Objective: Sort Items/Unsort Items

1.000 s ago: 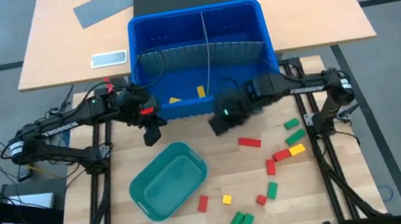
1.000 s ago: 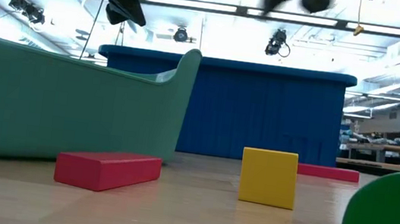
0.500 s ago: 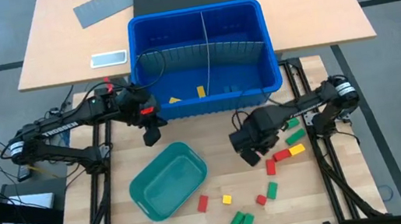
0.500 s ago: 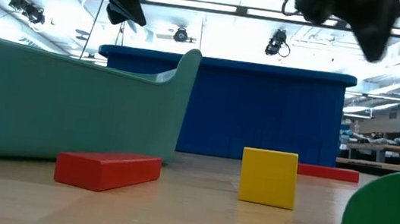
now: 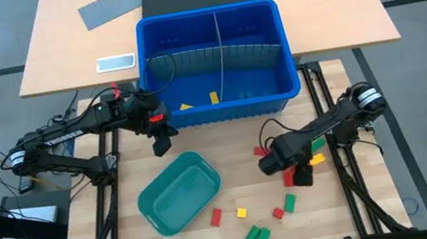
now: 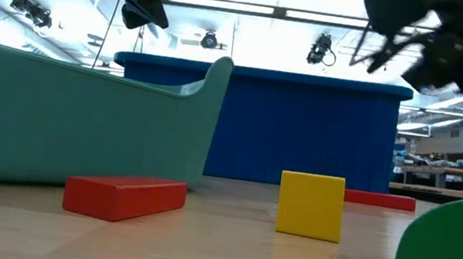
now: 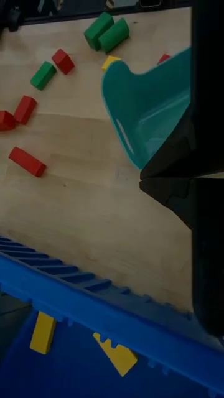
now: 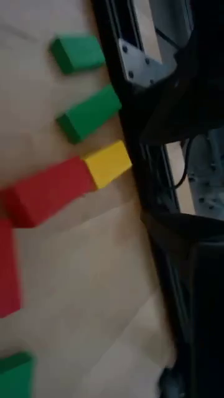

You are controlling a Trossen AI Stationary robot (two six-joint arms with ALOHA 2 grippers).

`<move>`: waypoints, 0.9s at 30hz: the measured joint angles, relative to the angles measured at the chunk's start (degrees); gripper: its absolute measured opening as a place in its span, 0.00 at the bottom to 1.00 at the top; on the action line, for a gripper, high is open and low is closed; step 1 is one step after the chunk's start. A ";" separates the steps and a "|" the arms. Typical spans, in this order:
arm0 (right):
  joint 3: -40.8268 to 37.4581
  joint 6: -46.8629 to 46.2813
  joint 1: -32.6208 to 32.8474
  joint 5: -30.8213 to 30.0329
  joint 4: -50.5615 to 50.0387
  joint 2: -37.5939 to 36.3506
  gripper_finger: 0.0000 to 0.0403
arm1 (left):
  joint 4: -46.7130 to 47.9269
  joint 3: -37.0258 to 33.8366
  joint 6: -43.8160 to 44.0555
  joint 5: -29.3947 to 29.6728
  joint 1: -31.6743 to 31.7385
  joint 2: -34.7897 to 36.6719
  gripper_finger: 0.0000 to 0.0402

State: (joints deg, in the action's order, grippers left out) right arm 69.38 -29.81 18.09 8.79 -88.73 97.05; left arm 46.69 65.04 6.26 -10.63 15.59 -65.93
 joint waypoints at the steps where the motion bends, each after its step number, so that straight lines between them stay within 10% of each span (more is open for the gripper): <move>1: -1.46 0.40 0.24 0.80 0.87 -0.49 0.48 | 0.01 0.00 0.00 0.00 0.00 -0.01 0.00; 27: -26.71 2.99 7.75 -0.17 18.84 -10.85 0.57 | -0.02 0.00 3.04 0.02 0.00 -0.02 0.00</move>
State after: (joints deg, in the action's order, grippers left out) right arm 42.67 -26.82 25.85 8.63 -69.89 86.19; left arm 46.68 65.04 9.30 -10.61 15.59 -65.95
